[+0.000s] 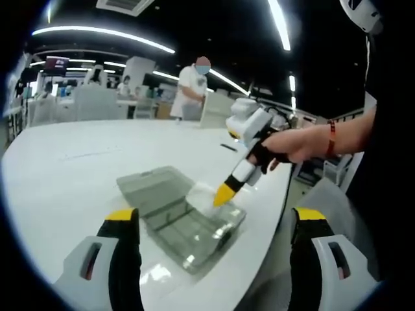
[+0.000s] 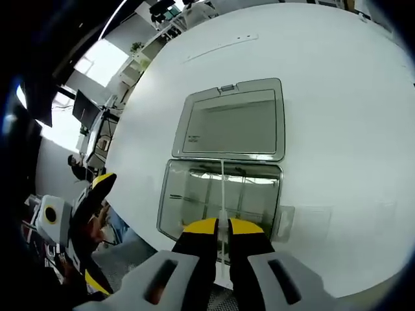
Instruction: Insert the divider into the dual guide fixture by aligning both edges with the guide slots and pushing it downward to the bottom, including one-sided entry, uneven engagement, binding, and posture correction.
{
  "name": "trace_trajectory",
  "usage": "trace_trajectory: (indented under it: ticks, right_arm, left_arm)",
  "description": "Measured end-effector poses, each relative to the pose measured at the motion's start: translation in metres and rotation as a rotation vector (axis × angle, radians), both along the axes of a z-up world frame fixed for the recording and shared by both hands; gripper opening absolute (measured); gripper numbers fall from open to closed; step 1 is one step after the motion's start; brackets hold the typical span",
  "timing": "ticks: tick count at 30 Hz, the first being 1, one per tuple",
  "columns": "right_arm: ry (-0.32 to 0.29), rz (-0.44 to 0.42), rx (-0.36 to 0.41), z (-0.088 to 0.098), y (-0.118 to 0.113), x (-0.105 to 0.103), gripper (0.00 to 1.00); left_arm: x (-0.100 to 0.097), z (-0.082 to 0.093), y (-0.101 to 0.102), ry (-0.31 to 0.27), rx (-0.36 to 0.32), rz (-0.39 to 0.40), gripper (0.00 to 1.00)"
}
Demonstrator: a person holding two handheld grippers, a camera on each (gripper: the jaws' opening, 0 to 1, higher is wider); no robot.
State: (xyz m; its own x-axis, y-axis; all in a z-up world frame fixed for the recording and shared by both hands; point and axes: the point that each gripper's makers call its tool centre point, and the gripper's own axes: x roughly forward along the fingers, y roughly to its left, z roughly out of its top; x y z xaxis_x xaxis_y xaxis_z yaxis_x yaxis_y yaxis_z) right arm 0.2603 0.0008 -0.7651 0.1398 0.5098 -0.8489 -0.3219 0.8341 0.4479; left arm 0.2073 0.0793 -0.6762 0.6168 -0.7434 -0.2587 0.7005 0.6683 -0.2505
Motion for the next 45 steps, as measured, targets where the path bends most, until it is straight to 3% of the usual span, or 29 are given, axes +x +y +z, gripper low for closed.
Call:
trace_trajectory:
  ticks: [23,33,45]
  right_arm:
    - [-0.032,0.06,-0.067,-0.0021,-0.0032,0.0014,0.0]
    - [0.04,-0.01,-0.068,0.0023,-0.0066,0.0018,0.0]
    - [0.079,-0.059,-0.099,-0.0003,-0.0071,0.0009,0.0]
  left_arm:
    - [-0.0014,-0.0019,0.0062,0.009,-0.004,0.004,0.93]
    - [-0.0023,-0.0016,0.0064,0.016,-0.007,-0.002,0.93]
    - [-0.0026,-0.0028,0.0026,0.024,-0.011,-0.049,0.92]
